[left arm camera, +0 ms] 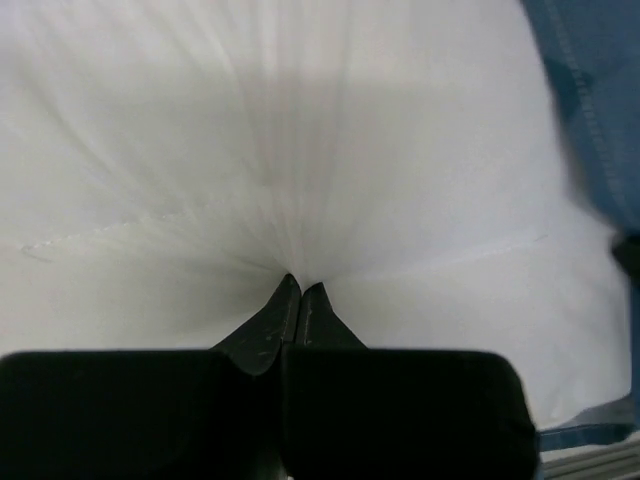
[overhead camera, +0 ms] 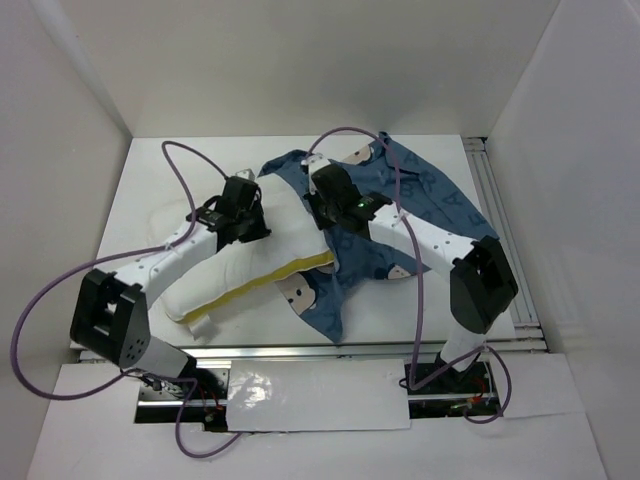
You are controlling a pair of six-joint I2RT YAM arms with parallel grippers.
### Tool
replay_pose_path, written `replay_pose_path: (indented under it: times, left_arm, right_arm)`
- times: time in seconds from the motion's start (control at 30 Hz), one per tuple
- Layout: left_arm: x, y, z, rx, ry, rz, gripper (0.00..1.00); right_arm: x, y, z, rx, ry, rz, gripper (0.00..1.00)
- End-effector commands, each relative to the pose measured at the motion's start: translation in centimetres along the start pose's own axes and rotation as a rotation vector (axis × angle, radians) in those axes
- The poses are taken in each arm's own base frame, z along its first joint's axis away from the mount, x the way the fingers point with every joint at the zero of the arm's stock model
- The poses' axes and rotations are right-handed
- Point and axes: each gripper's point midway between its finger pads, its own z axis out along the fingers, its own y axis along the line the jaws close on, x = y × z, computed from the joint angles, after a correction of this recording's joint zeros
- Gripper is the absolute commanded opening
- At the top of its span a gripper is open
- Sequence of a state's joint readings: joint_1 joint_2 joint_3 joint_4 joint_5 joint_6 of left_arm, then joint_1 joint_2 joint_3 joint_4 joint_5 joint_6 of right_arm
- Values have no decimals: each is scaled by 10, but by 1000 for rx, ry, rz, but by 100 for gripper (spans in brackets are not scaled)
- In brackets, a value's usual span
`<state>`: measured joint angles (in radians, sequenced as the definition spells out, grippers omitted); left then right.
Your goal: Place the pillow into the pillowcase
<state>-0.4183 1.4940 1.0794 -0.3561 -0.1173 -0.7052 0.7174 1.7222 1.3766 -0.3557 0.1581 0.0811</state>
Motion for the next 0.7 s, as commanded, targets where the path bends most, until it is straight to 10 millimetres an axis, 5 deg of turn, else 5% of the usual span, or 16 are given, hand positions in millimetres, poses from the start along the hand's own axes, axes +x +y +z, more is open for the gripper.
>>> replay_pose_path:
  times: [0.0, 0.23, 0.3, 0.53, 0.67]
  left_arm:
    - [-70, -75, -65, 306, -262, -76, 0]
    - [-85, -114, -102, 419, -369, -108, 0]
    - [-80, -122, -84, 339, -366, -124, 0]
    - [-64, -141, -40, 283, -352, -218, 0]
    - [-69, -159, -40, 345, -397, -265, 0]
  right_arm:
    - [-55, 55, -46, -182, -142, 26, 0]
    - [-67, 103, -70, -423, -171, 63, 0]
    - [-66, 126, -73, -529, -149, 77, 0]
    - [-51, 144, -89, -656, -107, 192, 0]
    - [-36, 141, -85, -646, -56, 331, 0]
